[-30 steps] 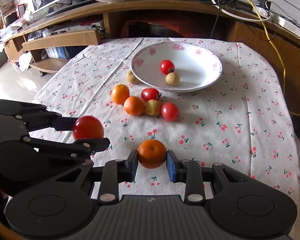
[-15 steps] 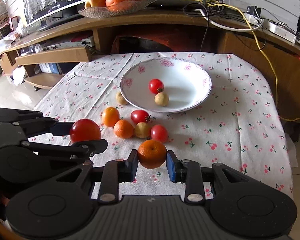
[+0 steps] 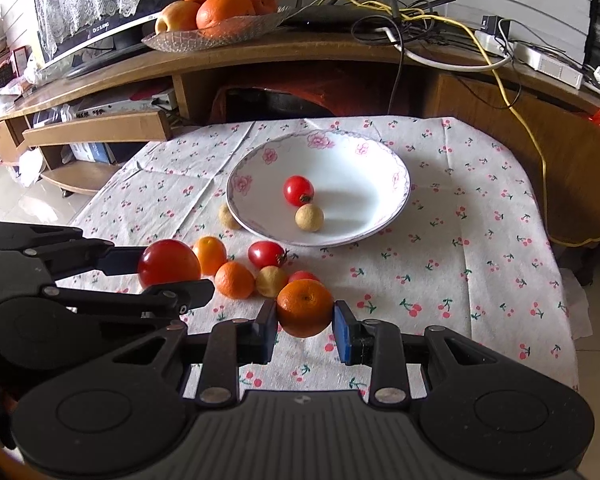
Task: Organize fruits
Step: 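Carry the large tomato with the left tool while the right tool carries the mandarin to the bowl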
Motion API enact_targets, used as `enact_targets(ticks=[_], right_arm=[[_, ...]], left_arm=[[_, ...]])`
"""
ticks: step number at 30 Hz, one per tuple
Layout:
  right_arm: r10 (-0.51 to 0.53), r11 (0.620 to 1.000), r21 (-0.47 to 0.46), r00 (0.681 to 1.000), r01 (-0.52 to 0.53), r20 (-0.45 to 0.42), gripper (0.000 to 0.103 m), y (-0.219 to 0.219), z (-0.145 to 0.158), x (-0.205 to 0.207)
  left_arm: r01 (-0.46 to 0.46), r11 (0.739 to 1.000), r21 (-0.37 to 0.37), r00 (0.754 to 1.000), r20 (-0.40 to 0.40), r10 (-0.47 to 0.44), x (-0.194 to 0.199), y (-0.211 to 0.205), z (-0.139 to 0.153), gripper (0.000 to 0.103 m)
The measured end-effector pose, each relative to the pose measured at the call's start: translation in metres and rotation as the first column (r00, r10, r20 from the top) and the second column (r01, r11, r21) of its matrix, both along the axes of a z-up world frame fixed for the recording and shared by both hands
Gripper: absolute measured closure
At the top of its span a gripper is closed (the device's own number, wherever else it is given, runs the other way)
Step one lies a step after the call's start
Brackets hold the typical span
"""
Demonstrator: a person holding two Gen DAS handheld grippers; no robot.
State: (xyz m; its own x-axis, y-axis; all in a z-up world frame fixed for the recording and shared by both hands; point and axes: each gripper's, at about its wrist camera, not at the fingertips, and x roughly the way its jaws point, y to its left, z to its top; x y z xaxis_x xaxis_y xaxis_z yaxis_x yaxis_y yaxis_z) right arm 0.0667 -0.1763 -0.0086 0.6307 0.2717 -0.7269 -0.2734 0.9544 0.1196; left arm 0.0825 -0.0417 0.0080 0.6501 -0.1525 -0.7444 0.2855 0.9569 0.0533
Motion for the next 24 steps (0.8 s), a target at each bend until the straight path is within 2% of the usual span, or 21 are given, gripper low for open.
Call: enact_targets(ticks=[14,24], right_arm=[[-0.033,0.999,0.027,0.999,0.032,0.033,0.071,-0.007,0.008,0.024],[-0.029,0.999,0.024,0.998,0.028,0.051,0.071,-0.01,0.002,0.061]], left_arm=[[-0.008,1.0,-0.007,1.0,0.024,0.008,0.026,-0.005,0.009,0.054],[-0.009,1.0,0.013,1.0,0.018,0.009,0.057,-0.011,0.003,0.054]])
